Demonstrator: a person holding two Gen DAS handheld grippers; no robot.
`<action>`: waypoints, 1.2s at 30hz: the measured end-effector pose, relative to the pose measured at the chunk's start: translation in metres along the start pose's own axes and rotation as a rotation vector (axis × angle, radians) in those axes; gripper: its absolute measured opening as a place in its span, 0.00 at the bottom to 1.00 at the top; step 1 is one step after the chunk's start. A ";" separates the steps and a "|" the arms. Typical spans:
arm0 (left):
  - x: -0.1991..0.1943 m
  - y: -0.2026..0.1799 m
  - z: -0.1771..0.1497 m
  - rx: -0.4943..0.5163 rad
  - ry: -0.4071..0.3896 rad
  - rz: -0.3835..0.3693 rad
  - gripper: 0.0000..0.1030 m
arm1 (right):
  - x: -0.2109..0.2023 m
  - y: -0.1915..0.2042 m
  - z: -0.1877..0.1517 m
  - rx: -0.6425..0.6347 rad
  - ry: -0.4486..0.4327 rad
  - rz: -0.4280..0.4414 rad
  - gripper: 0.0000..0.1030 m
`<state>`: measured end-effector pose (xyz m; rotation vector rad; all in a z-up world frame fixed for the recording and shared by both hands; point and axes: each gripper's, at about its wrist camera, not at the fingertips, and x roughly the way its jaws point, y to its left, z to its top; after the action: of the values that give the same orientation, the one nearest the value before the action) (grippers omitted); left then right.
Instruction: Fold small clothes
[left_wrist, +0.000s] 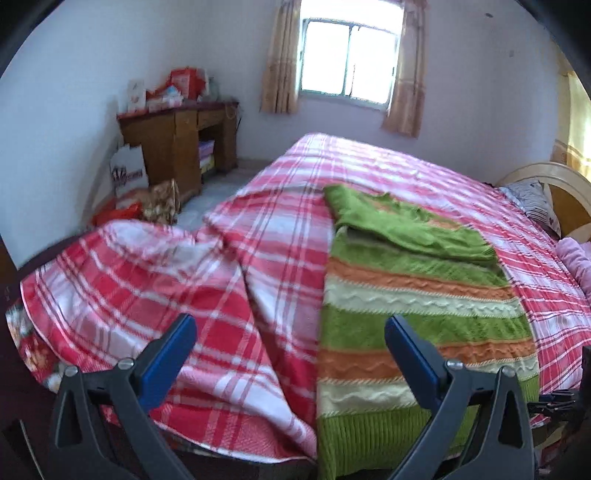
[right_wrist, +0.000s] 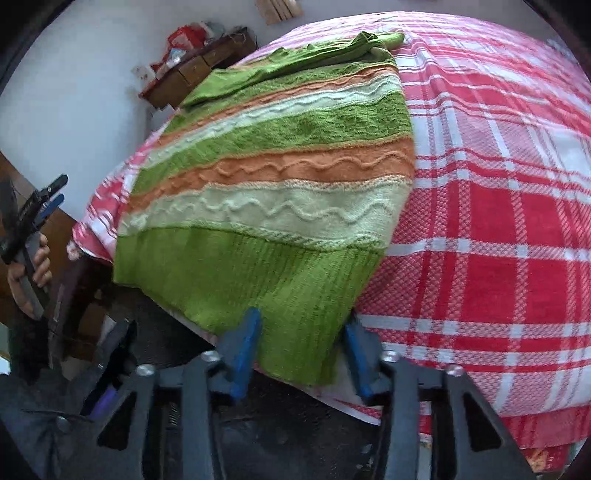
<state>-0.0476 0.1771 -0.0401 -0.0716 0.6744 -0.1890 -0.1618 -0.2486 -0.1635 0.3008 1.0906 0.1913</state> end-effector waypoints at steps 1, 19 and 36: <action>0.001 0.001 -0.001 -0.008 0.005 -0.003 1.00 | 0.001 0.001 0.001 0.007 0.024 0.034 0.10; 0.012 -0.003 0.006 0.005 -0.005 -0.020 1.00 | -0.039 -0.002 0.096 0.106 -0.255 0.241 0.10; 0.027 -0.037 -0.014 0.334 0.084 -0.153 1.00 | 0.023 -0.046 0.157 0.248 -0.298 0.024 0.10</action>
<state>-0.0410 0.1354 -0.0630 0.2068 0.7137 -0.4515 -0.0114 -0.3076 -0.1314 0.5468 0.8145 0.0299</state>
